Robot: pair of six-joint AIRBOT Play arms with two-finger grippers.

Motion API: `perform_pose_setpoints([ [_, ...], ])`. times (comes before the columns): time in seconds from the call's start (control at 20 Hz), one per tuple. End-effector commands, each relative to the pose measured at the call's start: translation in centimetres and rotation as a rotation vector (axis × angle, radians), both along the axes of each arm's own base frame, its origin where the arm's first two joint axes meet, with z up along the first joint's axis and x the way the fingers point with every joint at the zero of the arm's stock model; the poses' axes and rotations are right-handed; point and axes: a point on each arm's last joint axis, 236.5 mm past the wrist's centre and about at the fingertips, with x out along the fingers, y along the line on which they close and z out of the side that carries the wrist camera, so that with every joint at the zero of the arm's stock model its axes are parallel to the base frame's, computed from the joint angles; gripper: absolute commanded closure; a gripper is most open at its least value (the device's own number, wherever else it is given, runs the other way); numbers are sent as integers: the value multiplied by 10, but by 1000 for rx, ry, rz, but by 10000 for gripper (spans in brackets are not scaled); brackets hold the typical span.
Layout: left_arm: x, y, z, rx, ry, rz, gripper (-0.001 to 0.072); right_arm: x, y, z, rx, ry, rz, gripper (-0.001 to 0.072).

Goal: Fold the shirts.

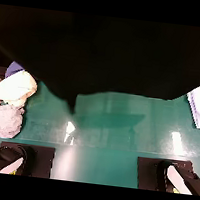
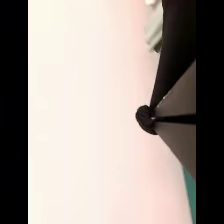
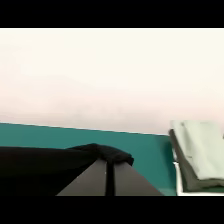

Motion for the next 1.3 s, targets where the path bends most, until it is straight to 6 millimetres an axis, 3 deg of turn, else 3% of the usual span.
perform_pose_setpoints([
  [0.0,-23,-2,12,-33,-52,-47,687,-11,-29,-20,2,125,-132,698],
  [0.05,-6,-2,-1,-7,-5,-18,687,-2,-31,-39,10,216,-125,698],
  [0.15,47,-9,-44,66,139,33,687,29,-38,-88,52,406,-110,698],
  [0.25,107,-24,-112,179,354,60,687,59,-46,-157,118,636,-104,698],
  [0.35,159,-38,-196,333,598,67,686,74,-50,-239,187,914,-97,698],
  [0.45,203,-53,-278,468,812,46,686,87,-53,-304,228,1113,-87,698],
  [0.6,263,-74,-362,540,949,30,686,115,-61,-374,269,1234,-88,698],
  [0.7,302,-82,-404,593,953,42,686,139,-67,-402,279,1216,-99,698],
  [0.8,335,-77,-432,635,934,95,686,169,-72,-420,274,1146,-110,698],
  [0.95,380,-65,-451,598,860,140,686,214,-72,-427,253,1011,-111,698],
  [1.1,410,-37,-456,543,811,191,686,249,-59,-428,224,903,-89,698],
  [1.25,424,-24,-447,500,759,211,686,269,-42,-428,202,846,-62,698],
])
